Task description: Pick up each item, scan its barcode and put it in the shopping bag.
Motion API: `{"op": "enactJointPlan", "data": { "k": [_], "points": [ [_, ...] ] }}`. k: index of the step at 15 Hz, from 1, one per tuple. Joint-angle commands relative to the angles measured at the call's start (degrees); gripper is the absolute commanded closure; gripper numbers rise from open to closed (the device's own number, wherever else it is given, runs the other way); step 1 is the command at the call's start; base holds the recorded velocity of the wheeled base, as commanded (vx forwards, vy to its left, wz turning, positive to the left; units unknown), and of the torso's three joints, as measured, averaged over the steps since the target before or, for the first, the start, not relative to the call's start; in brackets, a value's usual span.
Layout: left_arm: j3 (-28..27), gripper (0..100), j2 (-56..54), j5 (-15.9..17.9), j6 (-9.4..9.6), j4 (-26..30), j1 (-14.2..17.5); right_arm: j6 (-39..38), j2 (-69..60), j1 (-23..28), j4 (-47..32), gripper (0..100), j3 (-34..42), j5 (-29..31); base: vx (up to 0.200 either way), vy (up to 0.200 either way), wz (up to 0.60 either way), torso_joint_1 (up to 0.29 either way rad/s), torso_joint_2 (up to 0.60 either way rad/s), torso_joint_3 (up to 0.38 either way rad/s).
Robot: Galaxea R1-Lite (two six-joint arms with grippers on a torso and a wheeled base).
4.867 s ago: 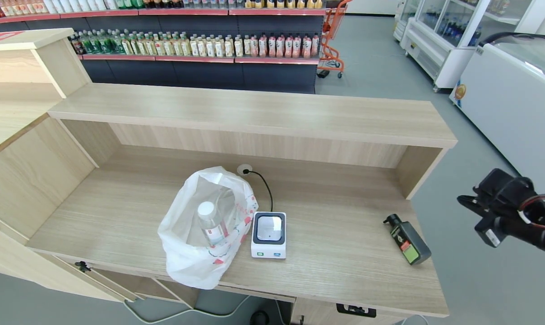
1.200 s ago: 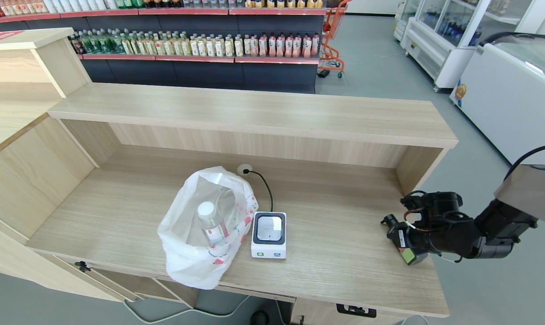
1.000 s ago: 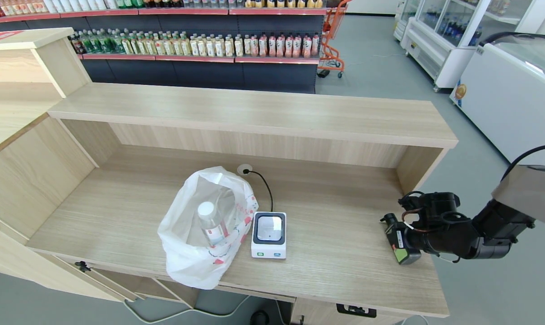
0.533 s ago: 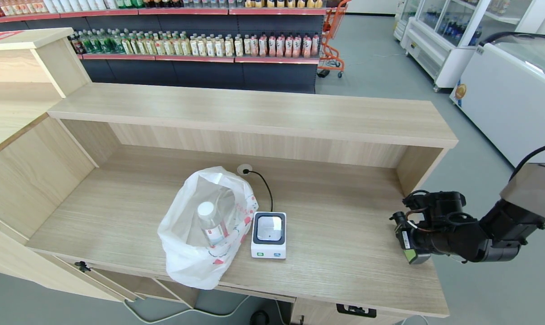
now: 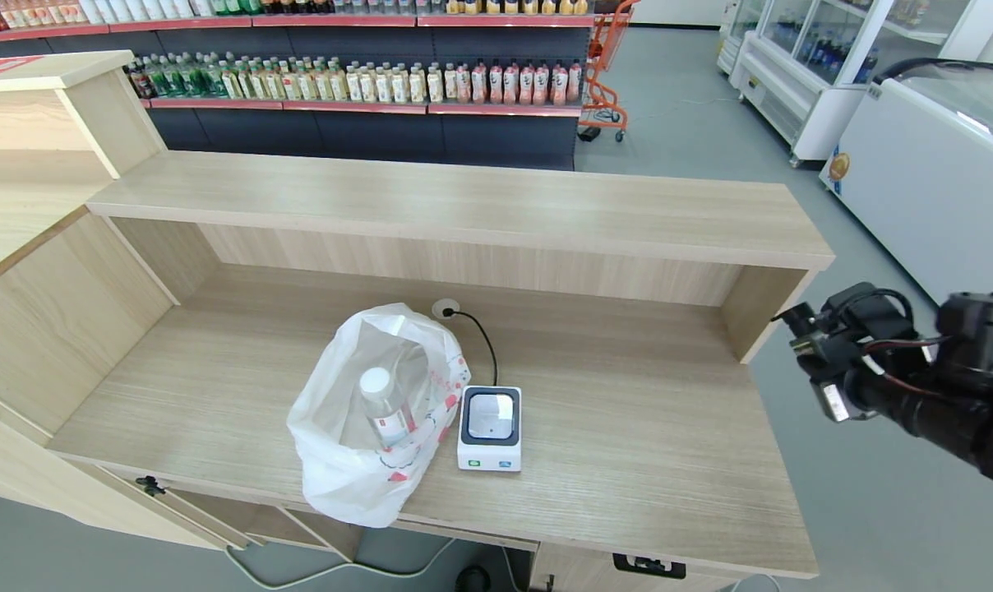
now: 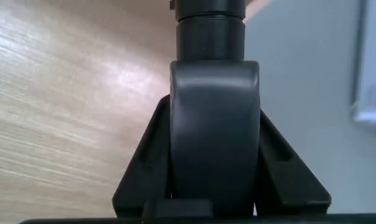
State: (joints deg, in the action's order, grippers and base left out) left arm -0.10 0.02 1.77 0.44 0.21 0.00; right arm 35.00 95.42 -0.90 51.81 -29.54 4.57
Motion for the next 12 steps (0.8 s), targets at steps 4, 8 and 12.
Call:
{"op": "enactJointPlan", "data": {
  "k": [4, 8, 12],
  "points": [
    [-0.1, 100, 0.1, 0.0, 0.00, 0.0, 0.0, 41.6, -15.4, -4.0, 20.2, 100, 4.8, -35.7, 0.000, 0.000, 0.00, 0.000, 0.00, 0.000],
    [-0.1, 100, 0.0, 0.0, 0.00, 0.0, 0.0, 74.1, -14.4, -18.8, 38.2, 100, 4.6, -55.8, 0.000, 0.000, 0.00, 0.000, 0.00, 0.000],
    [0.0, 100, 0.1, 0.0, 0.00, 0.0, 0.0, 87.1, -16.7, -31.4, 38.2, 100, 5.1, -63.9, 0.000, 0.000, 0.00, 0.000, 0.00, 0.000]
  ]
}}
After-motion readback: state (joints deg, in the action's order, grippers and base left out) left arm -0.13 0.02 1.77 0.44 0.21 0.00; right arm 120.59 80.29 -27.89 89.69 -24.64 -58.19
